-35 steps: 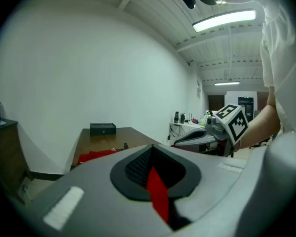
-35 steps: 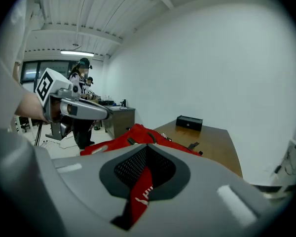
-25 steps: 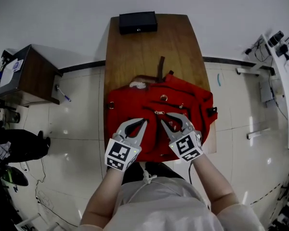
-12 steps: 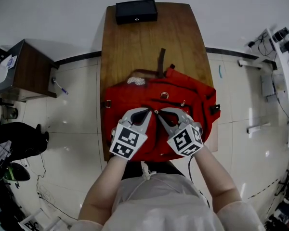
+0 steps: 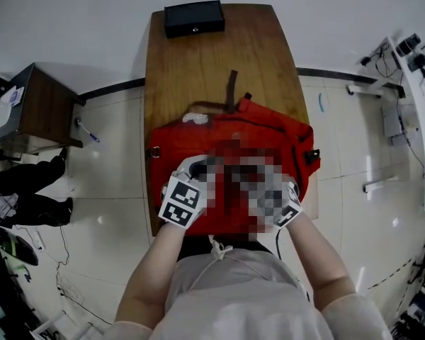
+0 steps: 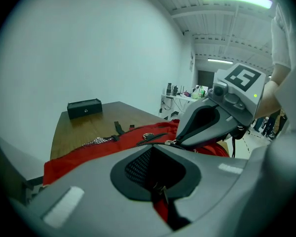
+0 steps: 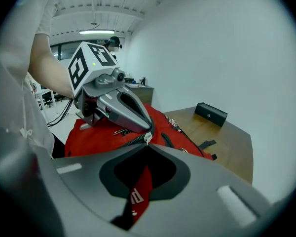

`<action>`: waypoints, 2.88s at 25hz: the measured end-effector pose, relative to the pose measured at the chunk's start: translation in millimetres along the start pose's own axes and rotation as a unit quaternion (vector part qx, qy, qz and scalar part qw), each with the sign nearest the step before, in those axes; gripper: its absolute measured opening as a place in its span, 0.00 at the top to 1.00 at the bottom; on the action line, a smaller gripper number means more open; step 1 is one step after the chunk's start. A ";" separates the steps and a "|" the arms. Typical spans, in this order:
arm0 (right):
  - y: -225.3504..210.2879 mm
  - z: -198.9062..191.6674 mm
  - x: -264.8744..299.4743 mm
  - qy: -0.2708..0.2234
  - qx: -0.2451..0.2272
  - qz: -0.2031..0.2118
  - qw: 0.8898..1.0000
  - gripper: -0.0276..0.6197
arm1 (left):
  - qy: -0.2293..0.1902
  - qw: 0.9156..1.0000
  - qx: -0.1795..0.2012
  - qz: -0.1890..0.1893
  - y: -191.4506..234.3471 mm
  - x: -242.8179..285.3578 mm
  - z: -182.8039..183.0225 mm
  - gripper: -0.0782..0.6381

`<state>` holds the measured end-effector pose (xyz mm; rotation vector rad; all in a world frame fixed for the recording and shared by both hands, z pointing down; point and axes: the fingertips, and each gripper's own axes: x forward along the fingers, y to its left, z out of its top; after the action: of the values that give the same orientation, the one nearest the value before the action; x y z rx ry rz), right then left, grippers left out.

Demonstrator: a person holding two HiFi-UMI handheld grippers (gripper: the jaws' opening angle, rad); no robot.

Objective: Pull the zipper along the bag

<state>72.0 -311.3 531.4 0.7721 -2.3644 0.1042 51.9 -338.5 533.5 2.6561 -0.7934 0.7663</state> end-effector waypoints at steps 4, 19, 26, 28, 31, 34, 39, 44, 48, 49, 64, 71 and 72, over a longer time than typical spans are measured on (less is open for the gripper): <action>2.5 2.0 -6.9 0.017 -0.033 -0.028 0.999 0.94 | 0.001 1.000 -0.008 -0.011 -1.2 2.7 -2.6 0.88; 49.9 -27.4 -22.1 0.038 0.039 0.004 0.998 0.94 | -0.006 0.999 -0.024 -0.022 -0.4 0.5 -4.2 0.88; 76.6 -40.9 -27.5 0.064 0.094 0.050 0.992 0.94 | -0.014 1.000 -0.014 -0.014 -1.4 -1.1 -4.0 0.88; 82.7 -43.4 -27.4 0.077 0.094 0.053 0.991 0.94 | -0.014 1.000 -0.014 -0.011 -1.1 -1.3 -4.0 0.88; 98.1 -50.4 -27.7 0.092 0.085 0.063 0.990 0.94 | -0.012 1.000 -0.013 -0.008 -0.9 -0.8 -3.8 0.88; 116.6 -57.1 -30.1 0.101 0.090 0.083 0.987 0.94 | -0.013 1.000 -0.010 -0.006 -1.8 -0.2 -3.4 0.88; 149.0 -66.1 -31.1 0.122 0.091 0.125 0.980 0.94 | -0.021 1.000 -0.002 -0.001 -1.4 -1.6 -3.4 0.88; 167.9 -69.2 -28.9 0.137 0.102 0.158 0.973 0.94 | -0.030 1.000 0.002 0.002 -1.6 -1.9 -2.3 0.88; 183.7 -64.9 -23.2 0.141 0.108 0.180 0.968 0.94 | -0.032 0.999 -0.001 0.001 -3.3 -1.9 -2.3 0.88; 187.5 -63.3 -20.5 0.140 0.108 0.183 0.967 0.94 | -0.033 0.999 -0.001 0.001 -3.5 -2.1 -2.4 0.88; 160.0 -66.7 -22.8 0.081 0.167 0.111 0.976 0.85 | -0.103 0.994 0.005 -0.042 -28.9 -38.8 31.6 0.88; 94.9 -12.4 -69.4 -0.064 0.190 0.026 0.979 0.84 | -0.170 0.985 0.007 -0.007 -56.7 -107.9 45.7 0.88; 86.3 -1.7 -78.8 -0.081 0.183 0.006 0.980 0.90 | -0.179 0.984 0.005 0.002 -59.7 -118.2 45.9 0.88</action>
<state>74.2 -200.1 495.6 0.9702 -2.5379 0.5121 20.8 -256.7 424.1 2.8423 -0.8783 0.2938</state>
